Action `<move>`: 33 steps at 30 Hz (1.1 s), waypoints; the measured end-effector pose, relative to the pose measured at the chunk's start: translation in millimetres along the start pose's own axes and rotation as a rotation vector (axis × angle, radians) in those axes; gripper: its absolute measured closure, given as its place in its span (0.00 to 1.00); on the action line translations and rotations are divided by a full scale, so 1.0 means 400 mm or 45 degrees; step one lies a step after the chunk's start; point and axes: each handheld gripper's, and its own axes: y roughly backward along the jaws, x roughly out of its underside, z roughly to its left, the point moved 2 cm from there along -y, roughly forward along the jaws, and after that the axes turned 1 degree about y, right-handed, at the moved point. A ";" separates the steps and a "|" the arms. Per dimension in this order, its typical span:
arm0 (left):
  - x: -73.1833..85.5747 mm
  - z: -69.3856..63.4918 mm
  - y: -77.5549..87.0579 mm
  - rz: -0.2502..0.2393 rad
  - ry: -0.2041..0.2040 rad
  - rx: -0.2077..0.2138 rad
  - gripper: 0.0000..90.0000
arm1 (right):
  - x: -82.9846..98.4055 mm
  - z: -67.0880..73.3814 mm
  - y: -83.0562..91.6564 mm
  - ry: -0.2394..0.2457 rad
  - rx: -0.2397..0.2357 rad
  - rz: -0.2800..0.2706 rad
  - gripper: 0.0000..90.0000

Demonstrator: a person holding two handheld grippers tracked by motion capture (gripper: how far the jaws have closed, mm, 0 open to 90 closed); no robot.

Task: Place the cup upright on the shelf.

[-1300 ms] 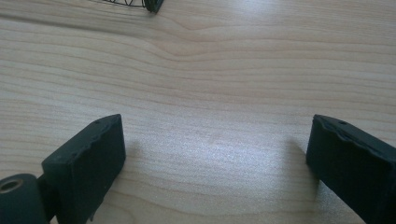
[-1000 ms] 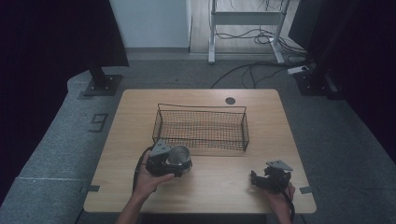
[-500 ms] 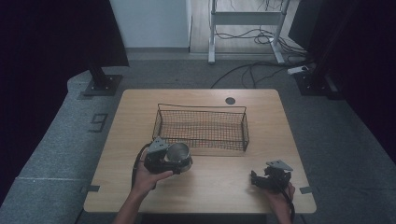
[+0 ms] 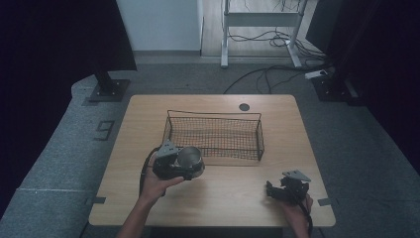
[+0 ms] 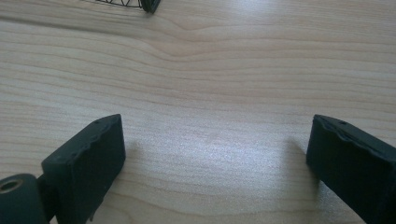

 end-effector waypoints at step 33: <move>-0.073 0.017 0.005 -0.023 -0.026 -0.006 0.16 | 0.000 0.000 0.000 0.000 0.001 -0.002 0.05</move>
